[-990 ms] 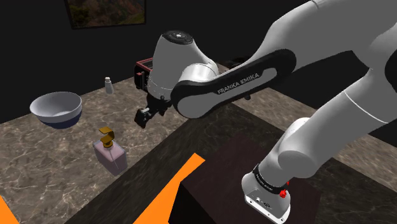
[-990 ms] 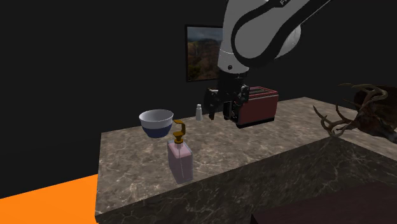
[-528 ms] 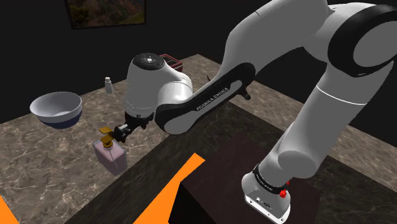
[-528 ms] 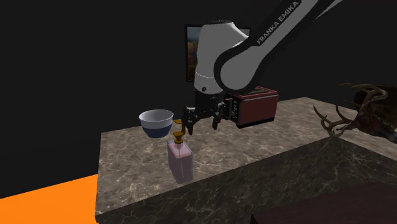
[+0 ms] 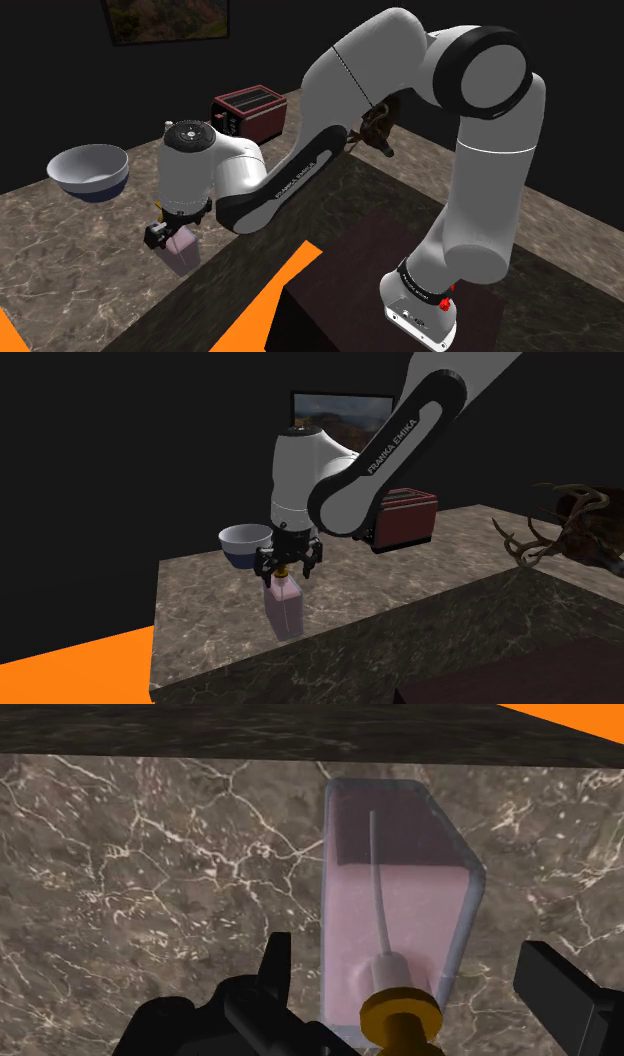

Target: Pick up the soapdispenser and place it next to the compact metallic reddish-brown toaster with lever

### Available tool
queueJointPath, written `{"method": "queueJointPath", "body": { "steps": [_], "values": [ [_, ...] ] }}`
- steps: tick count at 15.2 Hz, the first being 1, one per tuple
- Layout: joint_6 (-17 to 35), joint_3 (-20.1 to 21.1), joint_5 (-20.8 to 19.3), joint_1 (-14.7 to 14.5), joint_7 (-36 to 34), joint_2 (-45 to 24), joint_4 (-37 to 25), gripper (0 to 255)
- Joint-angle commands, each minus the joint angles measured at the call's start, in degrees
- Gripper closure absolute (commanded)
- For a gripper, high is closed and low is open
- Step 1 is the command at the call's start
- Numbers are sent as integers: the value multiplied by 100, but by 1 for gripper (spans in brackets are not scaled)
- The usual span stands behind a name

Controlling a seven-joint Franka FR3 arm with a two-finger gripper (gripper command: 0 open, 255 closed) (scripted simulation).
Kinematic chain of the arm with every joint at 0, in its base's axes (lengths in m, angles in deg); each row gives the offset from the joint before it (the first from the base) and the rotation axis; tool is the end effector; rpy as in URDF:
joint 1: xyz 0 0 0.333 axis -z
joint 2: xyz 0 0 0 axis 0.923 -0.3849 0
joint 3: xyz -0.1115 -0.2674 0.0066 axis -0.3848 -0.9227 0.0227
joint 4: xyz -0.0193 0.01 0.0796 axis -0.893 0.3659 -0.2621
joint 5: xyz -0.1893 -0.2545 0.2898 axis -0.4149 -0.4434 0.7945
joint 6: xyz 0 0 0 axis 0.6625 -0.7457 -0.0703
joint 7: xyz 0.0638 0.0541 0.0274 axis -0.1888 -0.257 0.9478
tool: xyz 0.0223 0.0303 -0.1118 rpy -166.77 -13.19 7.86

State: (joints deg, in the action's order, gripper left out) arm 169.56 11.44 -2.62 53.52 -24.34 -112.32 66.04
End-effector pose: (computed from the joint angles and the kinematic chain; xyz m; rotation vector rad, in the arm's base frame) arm 0.4567 0.4098 0.1941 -3.0704 -0.2861 -0.3906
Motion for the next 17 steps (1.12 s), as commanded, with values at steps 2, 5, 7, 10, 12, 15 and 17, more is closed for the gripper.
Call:
{"method": "queueJointPath", "body": {
  "steps": [2, 5, 7, 10, 12, 15, 17],
  "values": [
    [91, -143, -204, -129, -155, -247, -134, 0],
    [195, -280, -377, -226, -272, -471, -240, 0],
    [248, -353, -462, -278, -330, -589, -300, 0],
    [248, -353, -462, -278, -329, -589, -300, 0],
    [248, -353, -462, -278, -329, -589, -300, 0],
    [248, -353, -462, -278, -329, -589, -300, 255],
    [249, -353, -462, -278, -329, -588, -298, 255]
  ]
}}
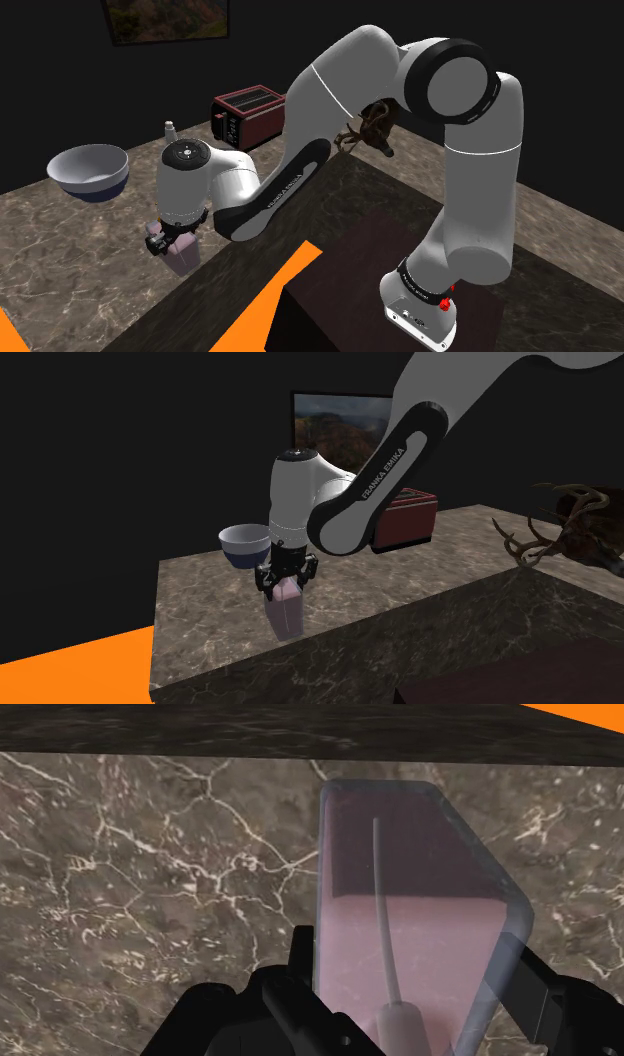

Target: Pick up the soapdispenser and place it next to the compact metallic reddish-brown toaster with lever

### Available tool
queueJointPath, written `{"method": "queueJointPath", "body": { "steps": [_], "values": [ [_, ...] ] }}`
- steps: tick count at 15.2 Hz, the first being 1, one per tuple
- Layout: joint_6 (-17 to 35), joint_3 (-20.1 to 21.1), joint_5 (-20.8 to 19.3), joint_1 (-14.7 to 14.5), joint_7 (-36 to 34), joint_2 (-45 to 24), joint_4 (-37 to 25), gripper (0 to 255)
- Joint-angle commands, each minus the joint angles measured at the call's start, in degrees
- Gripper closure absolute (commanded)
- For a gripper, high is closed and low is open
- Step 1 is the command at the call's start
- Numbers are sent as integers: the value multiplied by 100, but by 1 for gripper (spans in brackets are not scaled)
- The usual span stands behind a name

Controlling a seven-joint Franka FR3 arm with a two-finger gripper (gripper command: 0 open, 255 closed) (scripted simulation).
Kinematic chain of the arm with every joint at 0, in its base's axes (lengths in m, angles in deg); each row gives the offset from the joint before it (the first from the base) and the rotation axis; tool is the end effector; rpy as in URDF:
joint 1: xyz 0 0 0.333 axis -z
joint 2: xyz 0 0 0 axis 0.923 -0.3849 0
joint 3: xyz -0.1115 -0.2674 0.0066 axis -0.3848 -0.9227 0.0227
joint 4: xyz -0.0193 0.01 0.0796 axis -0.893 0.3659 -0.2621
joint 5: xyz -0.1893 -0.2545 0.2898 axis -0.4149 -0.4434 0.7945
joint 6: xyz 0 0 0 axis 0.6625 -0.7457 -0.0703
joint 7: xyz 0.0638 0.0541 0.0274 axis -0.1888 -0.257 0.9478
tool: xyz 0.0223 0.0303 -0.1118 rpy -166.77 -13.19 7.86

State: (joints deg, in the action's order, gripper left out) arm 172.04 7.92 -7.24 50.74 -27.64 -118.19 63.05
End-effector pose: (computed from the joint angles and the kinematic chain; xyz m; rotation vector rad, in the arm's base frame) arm 0.4629 0.4129 0.1556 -3.0700 -0.2865 -0.3925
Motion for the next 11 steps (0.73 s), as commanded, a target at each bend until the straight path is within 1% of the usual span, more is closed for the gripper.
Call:
{"method": "queueJointPath", "body": {
  "steps": [1, 7, 11],
  "values": [
    [1, -1, -1, 0, 0, -3, 0, 255],
    [0, -1, 0, 0, 0, -3, -1, 255],
    [-182, 185, 241, 140, 202, 239, 46, 255]
  ]
}}
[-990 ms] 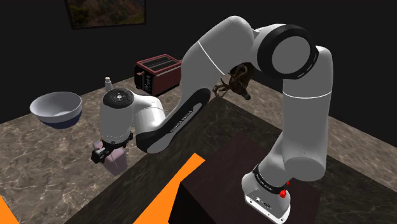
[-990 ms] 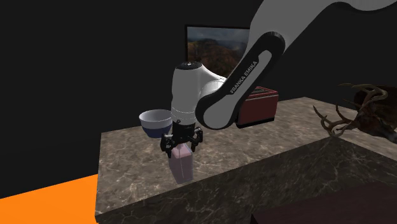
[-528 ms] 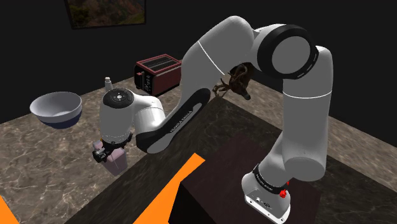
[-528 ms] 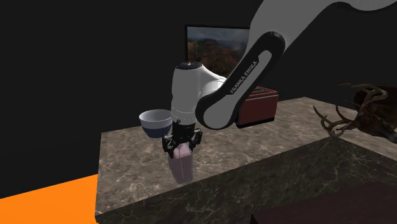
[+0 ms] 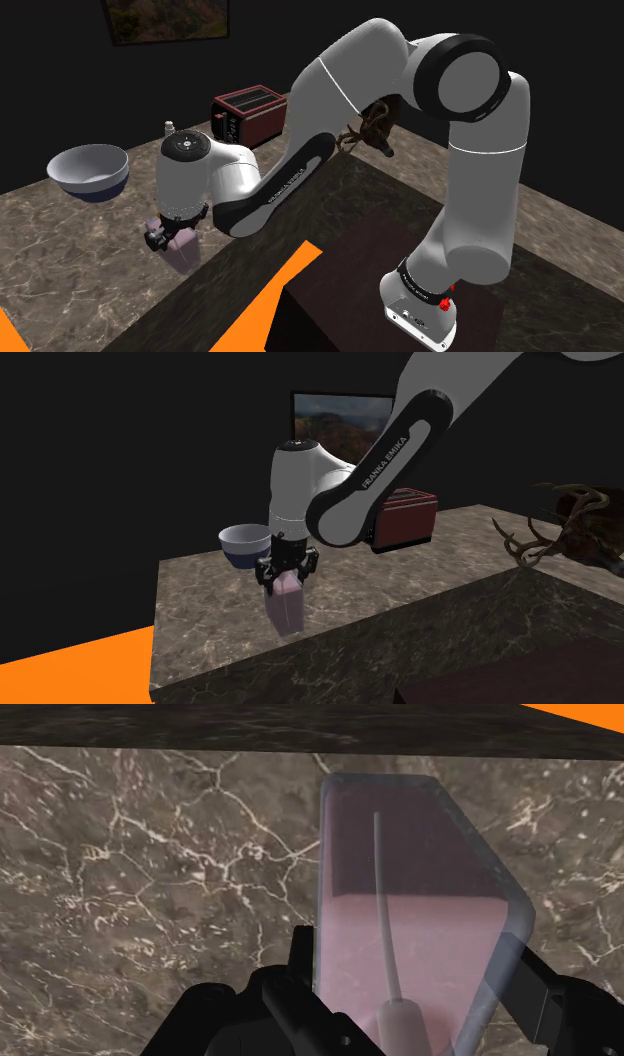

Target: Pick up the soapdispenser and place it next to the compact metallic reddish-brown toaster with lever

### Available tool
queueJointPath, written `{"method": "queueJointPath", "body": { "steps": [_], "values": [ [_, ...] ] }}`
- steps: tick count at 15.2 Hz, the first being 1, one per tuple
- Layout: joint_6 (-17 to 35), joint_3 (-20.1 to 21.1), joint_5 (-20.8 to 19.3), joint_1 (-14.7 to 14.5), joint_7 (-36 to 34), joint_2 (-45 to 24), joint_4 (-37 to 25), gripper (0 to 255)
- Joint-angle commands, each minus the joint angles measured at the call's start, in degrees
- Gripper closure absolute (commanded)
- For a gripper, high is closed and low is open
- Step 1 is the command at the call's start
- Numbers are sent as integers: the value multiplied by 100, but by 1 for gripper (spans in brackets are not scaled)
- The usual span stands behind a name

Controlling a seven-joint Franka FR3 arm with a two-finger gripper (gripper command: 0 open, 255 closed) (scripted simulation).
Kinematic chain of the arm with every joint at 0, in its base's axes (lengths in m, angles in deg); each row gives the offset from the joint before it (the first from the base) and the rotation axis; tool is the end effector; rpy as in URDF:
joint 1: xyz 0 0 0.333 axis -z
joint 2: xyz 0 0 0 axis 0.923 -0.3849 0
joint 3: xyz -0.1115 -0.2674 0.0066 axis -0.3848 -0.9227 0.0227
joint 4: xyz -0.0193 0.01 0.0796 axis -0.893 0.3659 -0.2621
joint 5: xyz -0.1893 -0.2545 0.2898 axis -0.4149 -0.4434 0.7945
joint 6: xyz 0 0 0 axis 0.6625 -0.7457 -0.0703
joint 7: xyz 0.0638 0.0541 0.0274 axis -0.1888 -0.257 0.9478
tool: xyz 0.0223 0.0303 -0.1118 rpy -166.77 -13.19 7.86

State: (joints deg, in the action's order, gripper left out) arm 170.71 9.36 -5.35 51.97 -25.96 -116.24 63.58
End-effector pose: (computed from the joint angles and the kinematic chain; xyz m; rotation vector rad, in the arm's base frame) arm 0.4645 0.4123 0.1719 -3.0705 -0.2863 -0.3917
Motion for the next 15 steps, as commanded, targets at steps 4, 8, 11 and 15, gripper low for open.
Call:
{"method": "queueJointPath", "body": {
  "steps": [4, 8, 11, 15],
  "values": [
    [-237, 218, 300, 148, 237, 279, 17, 255],
    [-432, 383, 553, 271, 440, 507, 21, 255],
    [-583, 496, 743, 355, 592, 673, 10, 255],
    [-791, 633, 994, 456, 789, 888, -25, 255]
  ]
}}
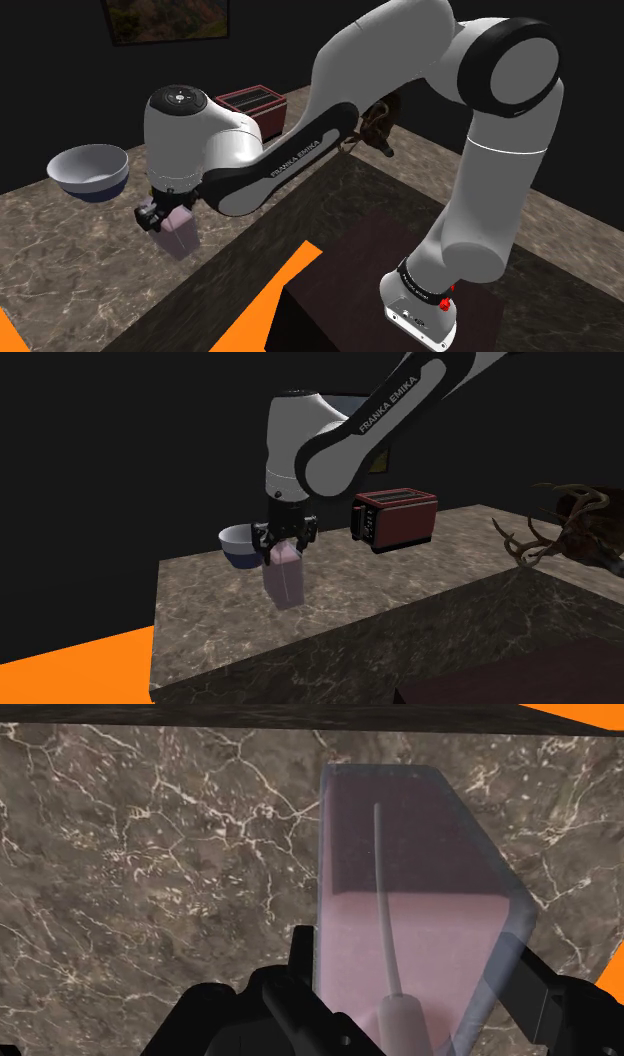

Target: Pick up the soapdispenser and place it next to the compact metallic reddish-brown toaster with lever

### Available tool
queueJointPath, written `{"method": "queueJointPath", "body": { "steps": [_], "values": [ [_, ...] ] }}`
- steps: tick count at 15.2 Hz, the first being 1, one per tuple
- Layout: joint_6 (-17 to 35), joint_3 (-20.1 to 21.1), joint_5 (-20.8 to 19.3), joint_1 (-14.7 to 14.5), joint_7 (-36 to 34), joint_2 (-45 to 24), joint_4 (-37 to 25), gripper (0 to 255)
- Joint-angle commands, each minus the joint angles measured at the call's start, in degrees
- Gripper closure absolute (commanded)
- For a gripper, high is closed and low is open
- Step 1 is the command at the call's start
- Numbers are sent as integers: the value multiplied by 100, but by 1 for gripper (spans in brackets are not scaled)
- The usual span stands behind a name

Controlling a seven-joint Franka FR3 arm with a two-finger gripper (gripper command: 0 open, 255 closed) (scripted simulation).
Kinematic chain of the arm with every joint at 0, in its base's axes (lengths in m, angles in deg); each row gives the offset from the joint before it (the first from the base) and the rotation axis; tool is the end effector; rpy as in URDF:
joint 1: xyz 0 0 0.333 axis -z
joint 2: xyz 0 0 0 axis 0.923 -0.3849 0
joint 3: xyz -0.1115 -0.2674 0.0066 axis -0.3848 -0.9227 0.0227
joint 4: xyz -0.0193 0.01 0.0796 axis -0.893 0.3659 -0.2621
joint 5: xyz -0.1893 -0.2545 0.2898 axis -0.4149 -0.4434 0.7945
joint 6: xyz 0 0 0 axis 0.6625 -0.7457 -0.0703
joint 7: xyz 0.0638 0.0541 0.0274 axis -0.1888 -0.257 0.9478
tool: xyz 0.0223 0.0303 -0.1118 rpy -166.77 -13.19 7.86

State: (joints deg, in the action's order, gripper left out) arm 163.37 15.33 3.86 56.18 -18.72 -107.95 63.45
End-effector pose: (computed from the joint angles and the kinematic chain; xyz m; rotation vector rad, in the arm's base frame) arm 0.4702 0.4183 0.2520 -3.0704 -0.2862 -0.3920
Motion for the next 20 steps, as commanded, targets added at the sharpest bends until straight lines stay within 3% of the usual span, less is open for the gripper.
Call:
{"method": "queueJointPath", "body": {
  "steps": [1, 20],
  "values": [
    [-110, 68, 134, 58, 114, 111, -24, 255],
    [-1231, 443, 1134, 340, 908, 953, -520, 255]
  ]
}}
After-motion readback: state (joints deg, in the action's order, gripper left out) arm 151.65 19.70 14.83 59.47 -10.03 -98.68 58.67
